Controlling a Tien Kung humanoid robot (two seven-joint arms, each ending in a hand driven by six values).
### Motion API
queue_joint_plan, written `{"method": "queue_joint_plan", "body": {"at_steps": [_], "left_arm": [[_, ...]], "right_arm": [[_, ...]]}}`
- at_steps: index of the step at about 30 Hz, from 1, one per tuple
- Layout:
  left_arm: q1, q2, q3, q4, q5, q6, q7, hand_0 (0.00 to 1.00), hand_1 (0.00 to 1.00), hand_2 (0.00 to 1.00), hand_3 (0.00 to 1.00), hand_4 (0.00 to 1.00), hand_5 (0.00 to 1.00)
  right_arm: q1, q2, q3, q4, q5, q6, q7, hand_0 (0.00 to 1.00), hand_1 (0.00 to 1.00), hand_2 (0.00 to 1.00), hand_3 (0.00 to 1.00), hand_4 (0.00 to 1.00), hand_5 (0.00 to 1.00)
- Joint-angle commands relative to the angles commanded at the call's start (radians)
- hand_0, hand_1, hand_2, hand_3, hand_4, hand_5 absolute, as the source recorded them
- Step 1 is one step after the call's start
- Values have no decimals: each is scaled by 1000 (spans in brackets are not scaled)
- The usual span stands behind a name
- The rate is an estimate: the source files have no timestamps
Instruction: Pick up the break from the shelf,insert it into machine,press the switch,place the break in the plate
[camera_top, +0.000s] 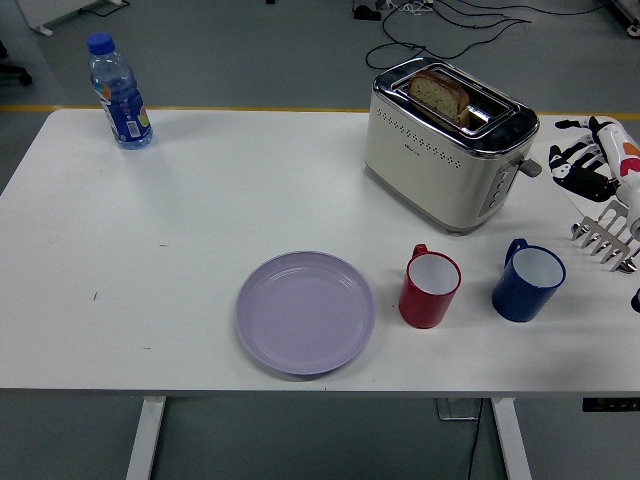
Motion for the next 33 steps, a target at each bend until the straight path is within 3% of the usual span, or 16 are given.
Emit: {"method": "queue_joint_plan", "body": {"at_steps": [11, 33], "left_arm": [[-3, -3, -1, 0, -4, 23, -5, 670, 683, 676, 627, 387, 980], [-8, 1, 10, 0, -5, 21, -3, 664, 680, 678, 614, 360, 958]], "right_arm": [[-12, -12, 4, 14, -9, -7, -9, 343, 353, 434, 754, 528, 362], [0, 18, -37, -67, -7, 2, -21, 343, 354, 434, 742, 527, 365]]}}
